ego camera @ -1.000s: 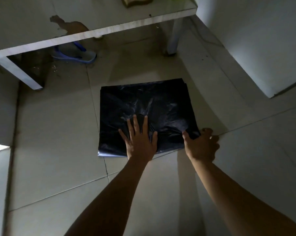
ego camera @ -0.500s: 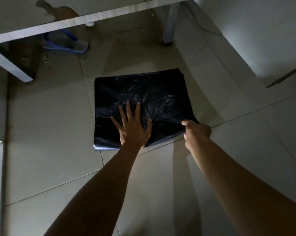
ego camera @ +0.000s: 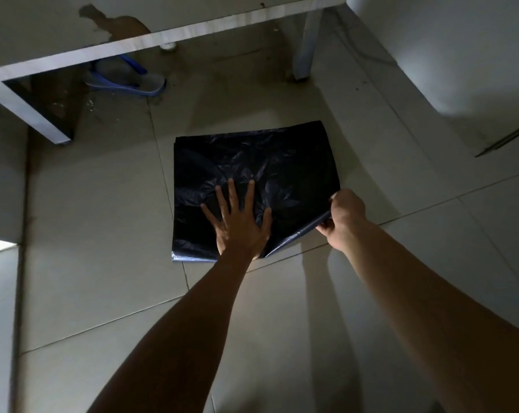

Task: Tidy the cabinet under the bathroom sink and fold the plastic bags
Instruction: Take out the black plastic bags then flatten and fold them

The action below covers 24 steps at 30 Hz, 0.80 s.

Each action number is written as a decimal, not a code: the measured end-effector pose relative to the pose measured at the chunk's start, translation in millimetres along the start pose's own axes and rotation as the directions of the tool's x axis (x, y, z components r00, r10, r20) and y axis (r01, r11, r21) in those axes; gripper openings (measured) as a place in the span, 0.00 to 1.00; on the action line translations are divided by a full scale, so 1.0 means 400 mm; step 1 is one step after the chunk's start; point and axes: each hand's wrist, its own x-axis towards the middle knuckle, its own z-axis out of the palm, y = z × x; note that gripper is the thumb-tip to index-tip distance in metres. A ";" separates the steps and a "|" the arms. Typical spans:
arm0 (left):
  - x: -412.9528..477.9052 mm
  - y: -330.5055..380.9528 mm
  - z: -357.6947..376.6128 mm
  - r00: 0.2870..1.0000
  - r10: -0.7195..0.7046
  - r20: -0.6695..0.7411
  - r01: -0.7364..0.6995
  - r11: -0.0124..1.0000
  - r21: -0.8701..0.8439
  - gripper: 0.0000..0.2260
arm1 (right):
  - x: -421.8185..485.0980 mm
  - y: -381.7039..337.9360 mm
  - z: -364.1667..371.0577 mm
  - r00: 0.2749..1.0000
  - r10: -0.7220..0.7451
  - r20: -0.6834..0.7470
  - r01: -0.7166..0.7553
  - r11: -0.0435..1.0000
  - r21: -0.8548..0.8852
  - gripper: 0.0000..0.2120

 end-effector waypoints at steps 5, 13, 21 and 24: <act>0.001 0.000 -0.008 0.999 0.004 0.033 -0.004 1.000 -0.018 0.31 | -0.030 0.008 0.049 0.976 -0.218 0.029 0.220 0.958 -0.186 0.11; 0.032 -0.039 -0.079 0.993 0.014 0.118 -0.003 0.996 -0.091 0.28 | -0.156 0.042 0.170 0.792 -0.556 0.251 0.610 0.701 -0.370 0.17; 0.091 -0.297 -0.173 0.999 -0.030 -0.037 0.012 0.908 -0.419 0.09 | -0.231 0.207 0.331 0.607 -0.509 0.611 0.756 0.130 -0.642 0.20; 0.088 -0.396 -0.182 0.984 0.149 -0.093 -0.170 0.940 -0.296 0.15 | -0.230 0.291 0.371 0.633 -0.437 0.639 0.663 -0.121 -0.739 0.21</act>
